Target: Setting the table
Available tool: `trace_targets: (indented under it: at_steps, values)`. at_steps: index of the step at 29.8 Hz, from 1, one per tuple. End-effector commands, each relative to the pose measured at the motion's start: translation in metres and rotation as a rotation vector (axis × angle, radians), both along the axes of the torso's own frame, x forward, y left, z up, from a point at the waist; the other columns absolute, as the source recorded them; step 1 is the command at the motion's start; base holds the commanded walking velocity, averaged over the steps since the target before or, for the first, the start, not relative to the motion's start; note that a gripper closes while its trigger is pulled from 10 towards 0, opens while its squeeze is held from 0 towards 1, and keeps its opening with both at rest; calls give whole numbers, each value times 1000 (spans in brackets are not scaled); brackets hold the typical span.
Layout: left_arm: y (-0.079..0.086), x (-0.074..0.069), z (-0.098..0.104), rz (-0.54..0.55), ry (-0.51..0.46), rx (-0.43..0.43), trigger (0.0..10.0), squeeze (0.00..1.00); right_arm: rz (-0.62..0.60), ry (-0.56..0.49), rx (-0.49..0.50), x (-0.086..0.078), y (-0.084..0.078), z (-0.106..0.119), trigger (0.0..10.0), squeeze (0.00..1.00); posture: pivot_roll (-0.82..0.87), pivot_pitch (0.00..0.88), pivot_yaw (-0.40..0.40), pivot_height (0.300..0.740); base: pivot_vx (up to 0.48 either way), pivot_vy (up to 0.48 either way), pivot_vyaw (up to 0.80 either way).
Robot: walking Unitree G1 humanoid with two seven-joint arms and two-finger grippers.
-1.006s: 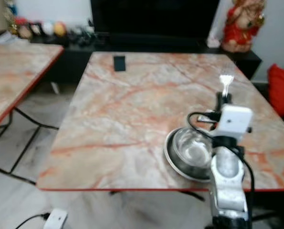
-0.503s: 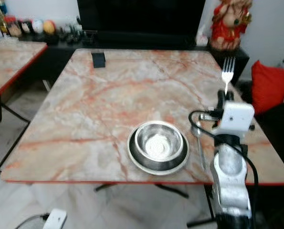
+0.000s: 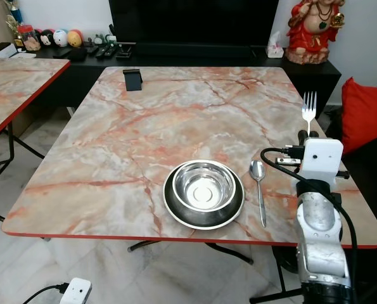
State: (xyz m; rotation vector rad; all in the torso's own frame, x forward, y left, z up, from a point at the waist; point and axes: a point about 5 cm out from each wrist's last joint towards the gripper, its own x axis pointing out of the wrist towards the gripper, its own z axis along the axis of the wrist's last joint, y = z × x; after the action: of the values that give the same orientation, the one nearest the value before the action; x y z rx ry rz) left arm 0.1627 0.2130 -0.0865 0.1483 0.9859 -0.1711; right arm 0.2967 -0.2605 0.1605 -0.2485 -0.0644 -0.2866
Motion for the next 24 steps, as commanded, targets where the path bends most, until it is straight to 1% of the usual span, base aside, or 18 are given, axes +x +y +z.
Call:
trace_targets:
  at_steps: [1,2,4,5,6,7,9,11,14,18,24]
  values:
    - [3,-2,0,-1,17,9,10000,0,-23,93,31,2,-12,-5,10000,0,-15,0,4,740,0,0,0]
    - [3,-2,0,-1,18,9,10000,0,-25,129,38,2,-14,-8,10000,0,-15,0,4,740,0,0,0]
    - [3,-1,0,-2,18,9,10000,0,-30,156,33,3,-18,-10,10000,0,-16,0,4,740,0,0,0]
    - [3,-1,0,-1,19,9,10000,0,-16,228,74,4,-19,-17,10000,0,-14,0,4,740,0,0,0]
    - [3,-1,0,-1,19,9,10000,0,-8,262,89,4,-19,-21,10000,0,-14,0,4,740,0,0,0]
    - [3,-1,0,-1,19,8,10000,0,29,317,89,5,-17,-27,10000,0,-14,0,4,740,0,0,0]
    - [3,-1,0,0,19,8,10000,0,40,346,98,5,-17,-31,10000,0,-18,0,8,740,0,0,0]
    - [3,-1,0,-1,19,7,10000,0,52,399,140,6,-18,-40,10000,0,-18,0,8,740,0,0,0]
    - [3,-1,0,0,20,7,10000,0,65,440,176,6,-18,-48,10000,0,-17,0,9,740,0,0,0]
    - [3,0,0,1,19,8,10000,0,54,499,186,7,-21,-60,10000,0,-14,0,11,740,0,0,0]
    - [3,0,0,1,21,9,10000,0,23,496,194,9,-28,-67,10000,0,-12,0,11,740,0,0,0]
